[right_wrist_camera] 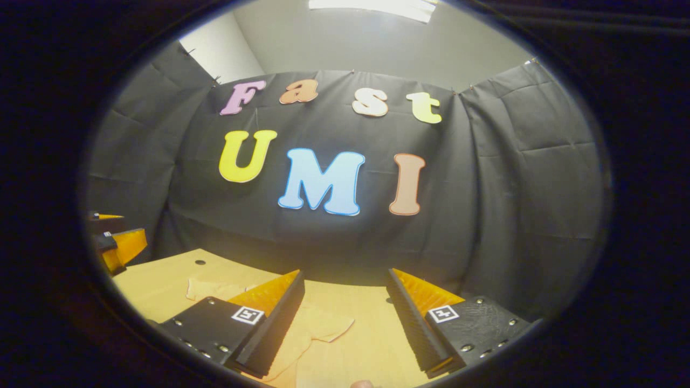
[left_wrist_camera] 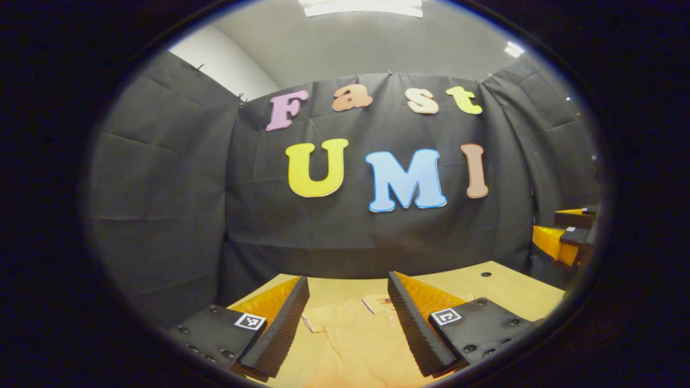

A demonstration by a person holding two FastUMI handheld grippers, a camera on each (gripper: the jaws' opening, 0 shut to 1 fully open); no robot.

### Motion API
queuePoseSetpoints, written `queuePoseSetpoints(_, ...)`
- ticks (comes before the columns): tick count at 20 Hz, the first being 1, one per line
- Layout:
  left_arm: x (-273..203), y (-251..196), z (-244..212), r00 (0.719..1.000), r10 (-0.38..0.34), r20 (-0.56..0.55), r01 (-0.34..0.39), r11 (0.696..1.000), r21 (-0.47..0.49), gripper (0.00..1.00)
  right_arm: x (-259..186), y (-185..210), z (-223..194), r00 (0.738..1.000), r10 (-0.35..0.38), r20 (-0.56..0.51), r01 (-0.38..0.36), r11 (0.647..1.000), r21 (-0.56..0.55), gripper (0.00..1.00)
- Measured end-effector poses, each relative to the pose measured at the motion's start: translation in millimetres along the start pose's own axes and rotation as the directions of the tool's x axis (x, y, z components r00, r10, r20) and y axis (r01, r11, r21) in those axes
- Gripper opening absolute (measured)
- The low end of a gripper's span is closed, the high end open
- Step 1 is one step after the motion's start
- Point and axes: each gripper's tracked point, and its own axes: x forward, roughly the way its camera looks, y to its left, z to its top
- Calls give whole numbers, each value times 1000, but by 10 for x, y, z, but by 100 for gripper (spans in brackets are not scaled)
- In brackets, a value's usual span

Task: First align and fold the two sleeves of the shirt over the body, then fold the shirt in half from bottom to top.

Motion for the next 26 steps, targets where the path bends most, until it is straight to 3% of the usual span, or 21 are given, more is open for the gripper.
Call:
queuePoseSetpoints(3, 110, 19, 30, 1000, 9, 4, -8, 1000, -23, 98, 197, 118, -77, 999, 26, -31, -27, 1000, -4, 95)
queuePoseSetpoints(14, 241, -53, -97, 997, -55, -55, 53, 998, -27, 99, 874, 152, -711, 981, -2, -195, 6, 1000, 23, 95)
queuePoseSetpoints(19, 284, -64, -146, 995, -57, -84, 53, 998, -42, 98, 1282, 112, -1200, 948, 6, -318, 32, 993, 114, 95)
queuePoseSetpoints(22, 284, -28, -174, 995, -46, -89, 44, 999, -26, 95, 1530, 41, -1509, 923, -17, -384, 62, 992, 106, 95)
queuePoseSetpoints(26, 287, 4, -227, 993, -39, -114, 37, 999, -19, 98, 1759, 37, -1826, 892, -22, -451, 78, 991, 107, 96)
